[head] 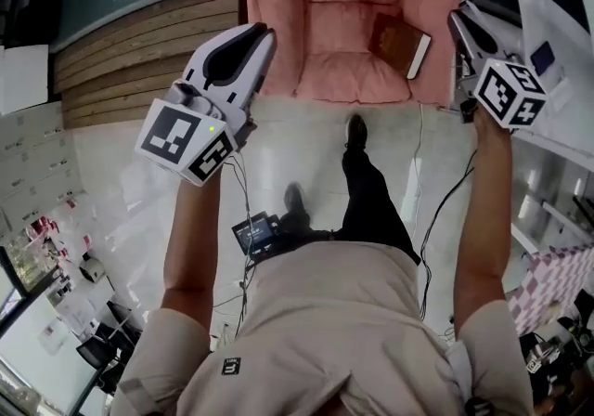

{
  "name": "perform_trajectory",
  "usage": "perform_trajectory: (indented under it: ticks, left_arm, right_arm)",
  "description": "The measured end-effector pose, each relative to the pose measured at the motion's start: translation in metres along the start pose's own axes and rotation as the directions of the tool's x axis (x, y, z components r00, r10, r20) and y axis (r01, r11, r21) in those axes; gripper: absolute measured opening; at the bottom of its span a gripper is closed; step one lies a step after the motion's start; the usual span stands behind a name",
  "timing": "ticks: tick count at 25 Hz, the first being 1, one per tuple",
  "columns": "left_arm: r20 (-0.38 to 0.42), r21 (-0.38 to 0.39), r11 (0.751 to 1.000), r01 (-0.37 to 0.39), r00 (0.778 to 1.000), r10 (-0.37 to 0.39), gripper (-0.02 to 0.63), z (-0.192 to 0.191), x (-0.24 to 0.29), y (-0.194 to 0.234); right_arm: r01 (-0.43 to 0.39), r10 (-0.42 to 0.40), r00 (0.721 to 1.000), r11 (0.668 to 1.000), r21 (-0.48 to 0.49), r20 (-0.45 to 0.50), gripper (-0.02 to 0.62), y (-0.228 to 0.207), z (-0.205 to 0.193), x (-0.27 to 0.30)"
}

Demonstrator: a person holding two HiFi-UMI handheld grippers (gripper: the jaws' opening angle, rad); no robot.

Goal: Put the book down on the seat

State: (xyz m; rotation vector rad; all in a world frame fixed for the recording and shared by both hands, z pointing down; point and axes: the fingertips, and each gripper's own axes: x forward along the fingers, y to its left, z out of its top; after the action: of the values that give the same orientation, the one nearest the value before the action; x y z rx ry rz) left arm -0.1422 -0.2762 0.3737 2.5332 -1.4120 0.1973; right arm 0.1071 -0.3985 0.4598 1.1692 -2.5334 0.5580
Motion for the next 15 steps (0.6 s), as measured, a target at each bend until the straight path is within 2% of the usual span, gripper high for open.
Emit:
perform_trajectory:
  ticks: [1, 6, 15]
  left_arm:
    - [0.004, 0.003, 1.000, 0.003, 1.000, -0.003, 0.025, 0.006, -0.012, -0.004]
    - [0.049, 0.020, 1.000, 0.013, 0.999, -0.014, 0.025, 0.039, -0.072, -0.024]
    - [0.157, 0.079, 0.997, 0.002, 0.987, -0.015, 0.025, 0.102, -0.172, -0.061]
  right_arm:
    - [-0.006, 0.006, 1.000, 1.000, -0.014, 0.027, -0.006, 0.017, 0.013, -0.015]
    - [-0.045, 0.054, 0.991, 0.996, -0.075, 0.125, -0.006, 0.099, 0.063, -0.085]
    - [-0.065, 0.115, 0.965, 0.976, -0.209, 0.236, -0.006, 0.224, 0.131, -0.197]
